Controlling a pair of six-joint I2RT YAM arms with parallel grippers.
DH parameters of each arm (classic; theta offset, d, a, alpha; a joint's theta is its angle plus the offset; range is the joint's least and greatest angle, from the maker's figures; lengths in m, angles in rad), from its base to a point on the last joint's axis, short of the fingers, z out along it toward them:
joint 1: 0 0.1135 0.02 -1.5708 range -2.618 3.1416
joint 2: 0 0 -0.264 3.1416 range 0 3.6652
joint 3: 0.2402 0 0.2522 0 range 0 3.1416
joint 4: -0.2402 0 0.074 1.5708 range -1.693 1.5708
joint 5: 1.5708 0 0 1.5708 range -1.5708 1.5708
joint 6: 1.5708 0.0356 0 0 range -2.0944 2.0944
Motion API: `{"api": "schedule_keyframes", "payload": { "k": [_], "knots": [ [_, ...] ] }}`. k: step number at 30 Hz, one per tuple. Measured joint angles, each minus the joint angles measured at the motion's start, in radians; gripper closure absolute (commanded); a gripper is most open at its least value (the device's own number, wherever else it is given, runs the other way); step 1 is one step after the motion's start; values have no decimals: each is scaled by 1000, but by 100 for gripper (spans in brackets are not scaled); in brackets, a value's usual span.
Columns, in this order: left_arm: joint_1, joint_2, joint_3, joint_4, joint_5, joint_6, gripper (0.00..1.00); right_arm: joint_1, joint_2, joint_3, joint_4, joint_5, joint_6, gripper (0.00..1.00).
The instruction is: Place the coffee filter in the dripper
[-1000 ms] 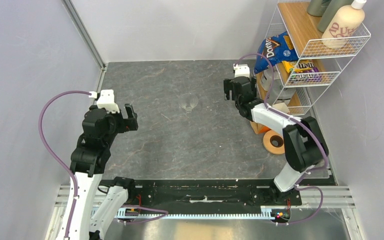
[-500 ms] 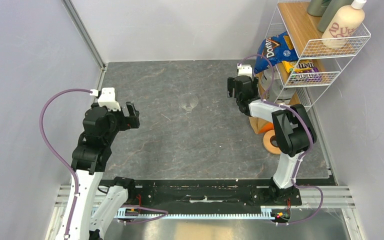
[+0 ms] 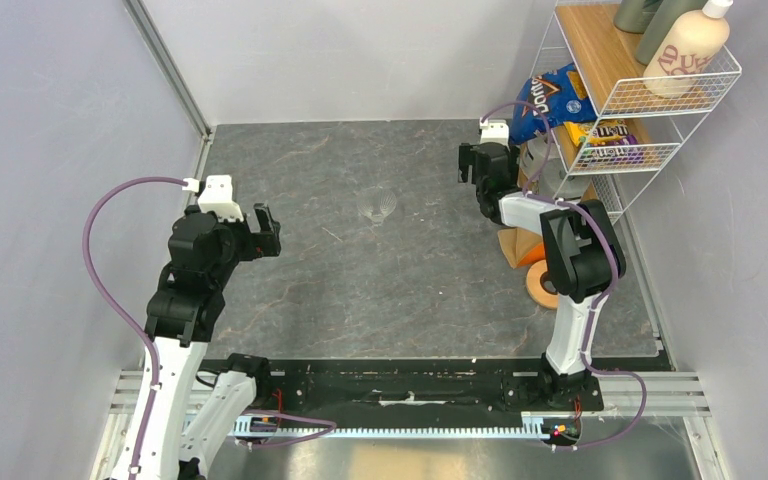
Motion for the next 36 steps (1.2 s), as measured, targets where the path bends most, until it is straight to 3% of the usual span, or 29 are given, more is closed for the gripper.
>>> {"api": "schedule_keyframes", "payload": {
  "k": [3, 16, 23, 36],
  "knots": [
    [0, 0, -5, 3, 0, 0, 0, 0, 17, 15, 14, -16, -13, 1],
    [0, 0, -10, 6, 0, 0, 0, -2, 24, 16, 23, -63, -24, 26],
    [0, -5, -10, 6, 2, 0, 0, -2, 11, -4, 37, -116, -22, 32],
    [0, -9, -10, -52, 48, -2, 0, -2, -290, -250, -42, -514, -53, 32]
  ]
}}
